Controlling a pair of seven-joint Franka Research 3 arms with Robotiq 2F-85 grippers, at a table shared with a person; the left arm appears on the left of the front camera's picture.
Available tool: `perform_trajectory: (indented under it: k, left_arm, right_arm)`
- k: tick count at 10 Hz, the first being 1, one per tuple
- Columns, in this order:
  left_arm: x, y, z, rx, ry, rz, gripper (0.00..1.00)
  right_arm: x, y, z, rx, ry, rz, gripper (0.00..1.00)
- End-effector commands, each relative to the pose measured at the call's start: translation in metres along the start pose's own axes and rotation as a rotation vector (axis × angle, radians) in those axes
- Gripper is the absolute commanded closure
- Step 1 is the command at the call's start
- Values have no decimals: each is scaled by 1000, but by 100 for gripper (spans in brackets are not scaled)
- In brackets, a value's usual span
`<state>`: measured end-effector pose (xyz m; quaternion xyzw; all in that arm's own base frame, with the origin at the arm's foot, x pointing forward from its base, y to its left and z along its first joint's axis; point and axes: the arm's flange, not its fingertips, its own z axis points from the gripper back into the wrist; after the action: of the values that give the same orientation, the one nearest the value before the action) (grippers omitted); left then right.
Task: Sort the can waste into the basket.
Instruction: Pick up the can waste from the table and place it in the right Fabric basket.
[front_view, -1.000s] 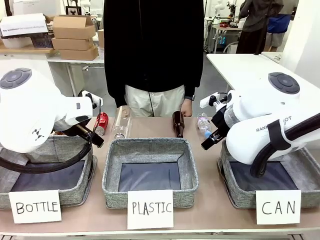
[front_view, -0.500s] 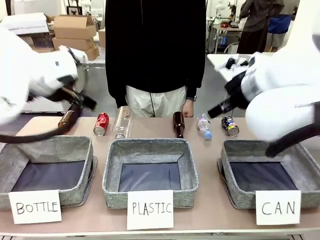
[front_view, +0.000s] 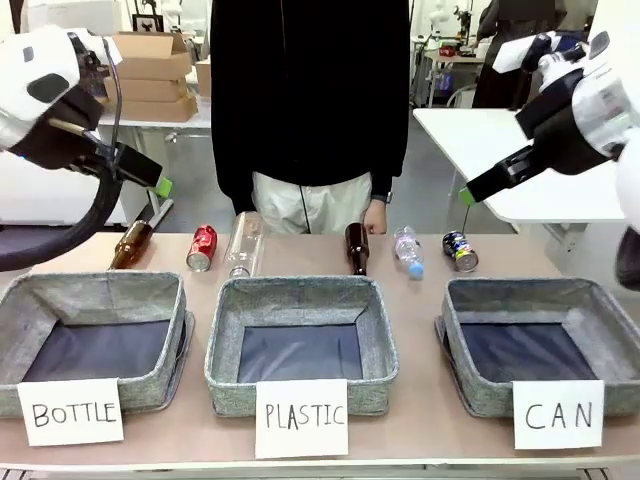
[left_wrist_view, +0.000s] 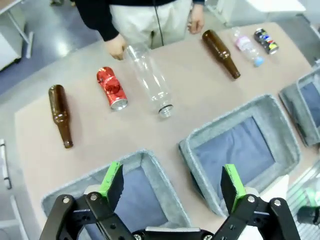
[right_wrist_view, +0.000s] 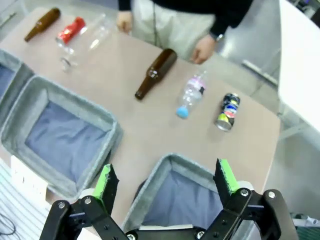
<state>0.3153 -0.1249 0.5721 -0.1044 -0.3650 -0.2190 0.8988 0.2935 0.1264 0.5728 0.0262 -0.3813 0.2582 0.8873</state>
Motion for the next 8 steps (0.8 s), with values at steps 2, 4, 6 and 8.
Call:
perform_trajectory:
  k: [2,4,6,8]
  left_arm:
    - [-5,42,1,-690,131,367,0]
    - [-24,80,-41,-973,197,967,0]
    - [-45,101,-54,-1050,88,1156,0]
    - [-51,106,-54,-1030,60,1228,0]
  right_arm:
    - [-2,-16,-17,842,-85,-567,0]
    - [1,-34,-40,1063,129,-1080,0]
    - [-12,-51,-52,1090,121,-1307,0]
    - [-18,-55,-59,1070,90,-1354,0]
